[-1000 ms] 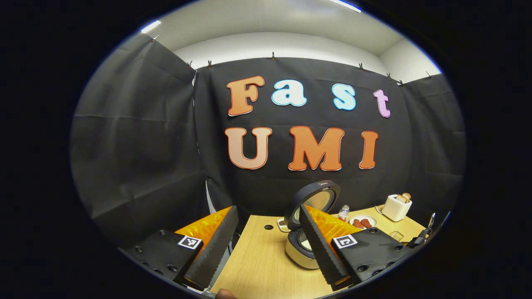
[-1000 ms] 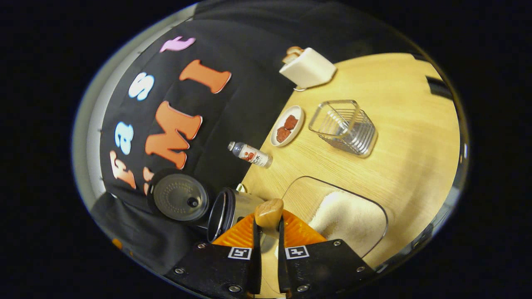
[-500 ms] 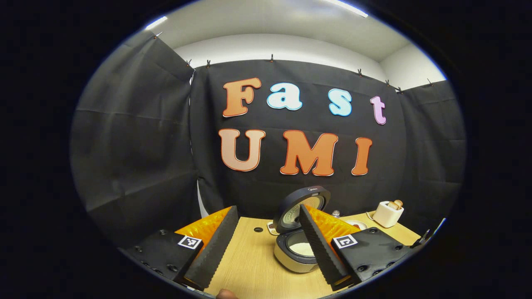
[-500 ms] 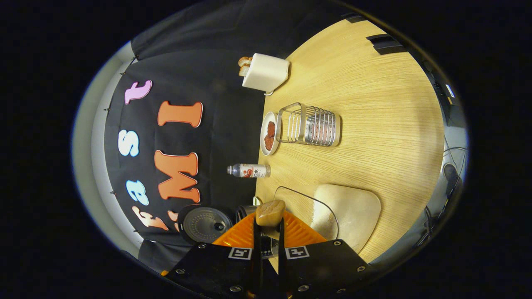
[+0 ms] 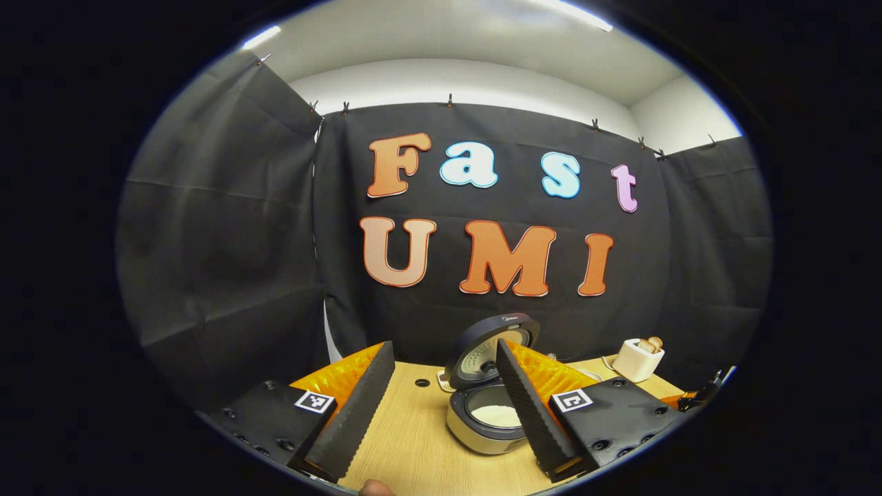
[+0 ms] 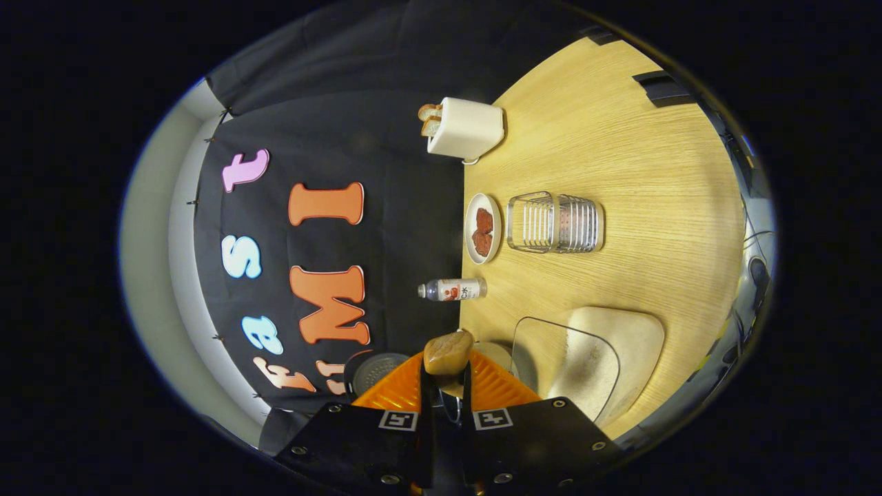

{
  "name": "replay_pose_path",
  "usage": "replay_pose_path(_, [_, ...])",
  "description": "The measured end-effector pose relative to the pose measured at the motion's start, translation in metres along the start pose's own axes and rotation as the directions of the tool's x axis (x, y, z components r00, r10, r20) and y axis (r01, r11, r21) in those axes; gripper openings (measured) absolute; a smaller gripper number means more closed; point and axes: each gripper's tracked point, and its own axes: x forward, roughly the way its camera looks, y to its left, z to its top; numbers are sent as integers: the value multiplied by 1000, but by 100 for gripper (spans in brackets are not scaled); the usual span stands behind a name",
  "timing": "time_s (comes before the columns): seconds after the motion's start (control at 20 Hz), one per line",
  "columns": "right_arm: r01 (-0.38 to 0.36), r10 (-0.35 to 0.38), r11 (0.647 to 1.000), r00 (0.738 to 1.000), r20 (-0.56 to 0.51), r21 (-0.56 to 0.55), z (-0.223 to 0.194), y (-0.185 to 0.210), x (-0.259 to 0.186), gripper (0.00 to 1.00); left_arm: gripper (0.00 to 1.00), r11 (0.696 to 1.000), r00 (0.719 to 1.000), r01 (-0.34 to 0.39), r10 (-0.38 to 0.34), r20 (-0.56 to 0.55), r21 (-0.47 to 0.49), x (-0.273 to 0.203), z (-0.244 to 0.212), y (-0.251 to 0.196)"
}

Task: Close the left gripper, press the button to open the rice cooker; take a wooden spoon from the chopstick holder with the right hand, scoop a spoonful of rice and pour it into the rice cooker, then put the wooden spoon back into the chopstick holder.

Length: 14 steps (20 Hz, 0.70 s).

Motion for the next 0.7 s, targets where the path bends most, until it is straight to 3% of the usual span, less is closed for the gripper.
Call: replay_pose_path(0.7, [-77, 73, 996, 991, -111, -34, -39, 102, 67, 15, 98, 1000, 1000, -26, 26, 5, 6, 11, 4, 1])
